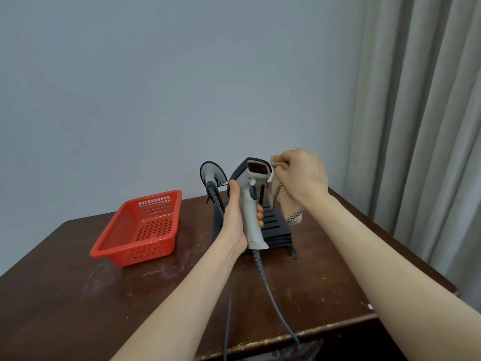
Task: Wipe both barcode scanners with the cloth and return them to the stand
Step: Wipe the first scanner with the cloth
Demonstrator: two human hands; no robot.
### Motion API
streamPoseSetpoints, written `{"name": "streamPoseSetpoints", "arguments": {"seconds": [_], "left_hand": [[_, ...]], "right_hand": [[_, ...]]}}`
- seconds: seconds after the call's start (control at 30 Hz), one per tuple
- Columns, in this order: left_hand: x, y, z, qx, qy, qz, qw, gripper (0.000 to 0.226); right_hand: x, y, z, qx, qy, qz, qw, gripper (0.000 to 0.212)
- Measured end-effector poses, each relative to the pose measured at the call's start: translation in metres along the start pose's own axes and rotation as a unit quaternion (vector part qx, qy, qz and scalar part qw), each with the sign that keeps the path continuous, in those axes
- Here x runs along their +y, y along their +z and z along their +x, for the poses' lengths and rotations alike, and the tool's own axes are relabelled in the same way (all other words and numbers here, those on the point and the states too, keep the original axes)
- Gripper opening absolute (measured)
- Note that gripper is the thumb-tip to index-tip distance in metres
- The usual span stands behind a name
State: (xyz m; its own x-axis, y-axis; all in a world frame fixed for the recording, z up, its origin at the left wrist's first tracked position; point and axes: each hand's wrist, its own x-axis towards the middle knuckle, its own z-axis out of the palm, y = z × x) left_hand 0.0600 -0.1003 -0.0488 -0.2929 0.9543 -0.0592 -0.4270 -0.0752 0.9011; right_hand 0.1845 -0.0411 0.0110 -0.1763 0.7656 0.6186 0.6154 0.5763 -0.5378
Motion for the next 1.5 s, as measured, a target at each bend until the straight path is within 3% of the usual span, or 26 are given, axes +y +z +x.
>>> {"name": "streamPoseSetpoints", "arguments": {"seconds": [0.1,0.23,0.4,0.47,0.53,0.63,0.7,0.87,1.03,1.17,1.33,1.5], "left_hand": [[0.001,-0.002,0.001,-0.003,0.002,0.003,1.000,0.070],[-0.002,0.003,-0.002,-0.021,0.010,0.010,1.000,0.070],[0.001,0.000,-0.001,-0.005,-0.002,0.007,1.000,0.069],[0.002,-0.002,0.000,0.002,0.000,0.008,1.000,0.069],[0.001,-0.001,0.001,-0.001,0.005,0.014,1.000,0.069],[-0.001,0.004,0.001,-0.037,0.018,-0.007,0.999,0.066],[0.000,0.005,0.000,-0.046,0.011,-0.017,0.999,0.066],[0.003,-0.002,0.000,0.020,-0.016,0.019,0.999,0.071],[0.000,0.004,0.002,-0.017,-0.001,0.019,1.000,0.070],[0.005,0.001,0.005,0.020,-0.011,0.032,0.999,0.073],[0.013,0.000,0.009,0.044,-0.021,0.048,0.998,0.067],[0.019,0.004,0.012,0.038,-0.037,0.079,0.995,0.054]], "right_hand": [[-0.003,-0.003,-0.001,0.040,-0.014,0.061,0.997,0.021],[-0.016,0.003,-0.006,-0.023,-0.079,0.104,0.991,0.016],[0.002,0.003,-0.002,0.002,-0.001,0.028,1.000,0.025],[0.004,0.000,-0.001,0.037,0.020,0.046,0.998,0.023],[-0.003,-0.002,-0.002,0.048,-0.003,0.083,0.995,0.018],[-0.012,0.004,-0.005,0.002,-0.059,0.106,0.993,0.014],[-0.007,0.009,-0.005,-0.011,-0.050,0.100,0.994,0.017],[0.010,0.003,0.000,0.038,0.028,0.082,0.996,0.019],[0.001,0.011,-0.004,-0.020,-0.036,0.110,0.993,0.016],[0.021,0.009,0.001,-0.003,0.014,0.023,1.000,0.022],[0.042,-0.004,-0.004,0.064,0.101,0.045,0.992,0.027],[0.067,-0.005,-0.018,-0.024,0.211,-0.023,0.977,0.028]]}}
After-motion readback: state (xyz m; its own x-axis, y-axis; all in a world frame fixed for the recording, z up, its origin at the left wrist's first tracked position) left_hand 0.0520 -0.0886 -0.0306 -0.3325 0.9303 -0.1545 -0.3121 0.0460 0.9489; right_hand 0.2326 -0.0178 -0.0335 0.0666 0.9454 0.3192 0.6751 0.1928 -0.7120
